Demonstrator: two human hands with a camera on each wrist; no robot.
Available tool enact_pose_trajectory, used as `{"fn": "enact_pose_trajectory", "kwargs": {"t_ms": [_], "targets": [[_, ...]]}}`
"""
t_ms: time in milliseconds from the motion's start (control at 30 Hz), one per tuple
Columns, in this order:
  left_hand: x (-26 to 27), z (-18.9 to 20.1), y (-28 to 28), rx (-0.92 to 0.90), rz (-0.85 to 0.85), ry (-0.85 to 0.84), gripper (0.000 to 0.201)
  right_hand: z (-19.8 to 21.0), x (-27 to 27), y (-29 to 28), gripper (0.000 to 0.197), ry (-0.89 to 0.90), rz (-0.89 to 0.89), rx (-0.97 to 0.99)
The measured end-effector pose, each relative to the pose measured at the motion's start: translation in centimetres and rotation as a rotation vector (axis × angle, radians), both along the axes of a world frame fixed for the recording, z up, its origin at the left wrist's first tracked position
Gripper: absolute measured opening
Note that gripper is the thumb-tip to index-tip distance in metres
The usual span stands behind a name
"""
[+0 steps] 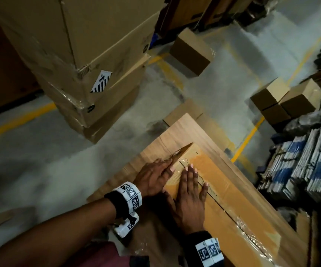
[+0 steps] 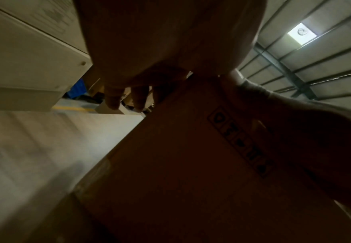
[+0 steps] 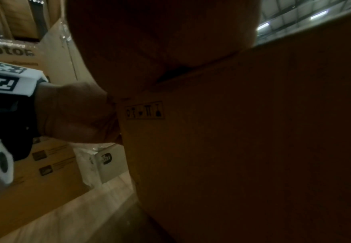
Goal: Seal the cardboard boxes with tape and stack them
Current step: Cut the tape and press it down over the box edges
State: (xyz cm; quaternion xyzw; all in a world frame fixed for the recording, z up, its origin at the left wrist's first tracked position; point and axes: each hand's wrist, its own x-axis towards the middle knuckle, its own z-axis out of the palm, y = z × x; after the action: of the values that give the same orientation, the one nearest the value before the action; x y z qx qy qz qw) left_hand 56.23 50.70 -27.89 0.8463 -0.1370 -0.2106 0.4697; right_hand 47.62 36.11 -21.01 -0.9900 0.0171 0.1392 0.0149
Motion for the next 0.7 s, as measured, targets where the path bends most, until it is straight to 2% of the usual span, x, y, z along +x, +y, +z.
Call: {"fn": "enact_pose_trajectory", "kwargs": {"t_ms": [100, 200, 267, 333, 433, 500, 567, 600, 633, 700], "targets": [[1.2, 1.2, -0.7, 0.159, 0.047, -0.233, 0.064, 0.3, 1.2, -1.5, 0.087, -0.044, -0.018, 0.228], [2.7, 4.0, -2.0, 0.248, 0.108, -0.432, 0.046, 1.3, 1.0, -4.3, 0.055, -0.204, -0.096, 0.435], [2.8, 6.3, -3.1, 0.231, 0.065, -0.482, 0.045, 2.2, -0.5, -6.8, 0.041, -0.32, -0.179, 0.458], [1.2, 8.5, -4.8, 0.117, -0.002, -0.419, 0.047, 3.3, -3.2, -9.9, 0.035, -0.347, -0.294, 0.396], [-4.0, 11.0, -7.7, -0.024, -0.102, -0.262, 0.046, 4.0, -9.8, -14.8, 0.031, -0.363, -0.587, 0.268], [-7.7, 11.7, -9.4, 0.11, -0.2, -0.246, 0.052, 3.8, -14.9, -17.1, 0.038, -0.389, -0.758, 0.215], [-10.5, 11.5, -10.7, 0.393, -0.308, -0.175, 0.072, 3.8, -19.0, -18.0, 0.049, -0.326, -0.861, 0.2], [-11.6, 11.4, -11.2, 0.473, -0.342, -0.102, 0.081, 3.5, -20.5, -18.2, 0.053, -0.305, -0.881, 0.227], [-12.7, 11.2, -11.9, 0.488, -0.354, -0.038, 0.086, 3.4, -21.5, -18.3, 0.055, -0.286, -0.888, 0.272], [-14.6, 10.7, -13.1, 0.396, -0.309, 0.029, 0.086, 2.7, -22.8, -18.2, 0.057, -0.288, -0.847, 0.318]]}}
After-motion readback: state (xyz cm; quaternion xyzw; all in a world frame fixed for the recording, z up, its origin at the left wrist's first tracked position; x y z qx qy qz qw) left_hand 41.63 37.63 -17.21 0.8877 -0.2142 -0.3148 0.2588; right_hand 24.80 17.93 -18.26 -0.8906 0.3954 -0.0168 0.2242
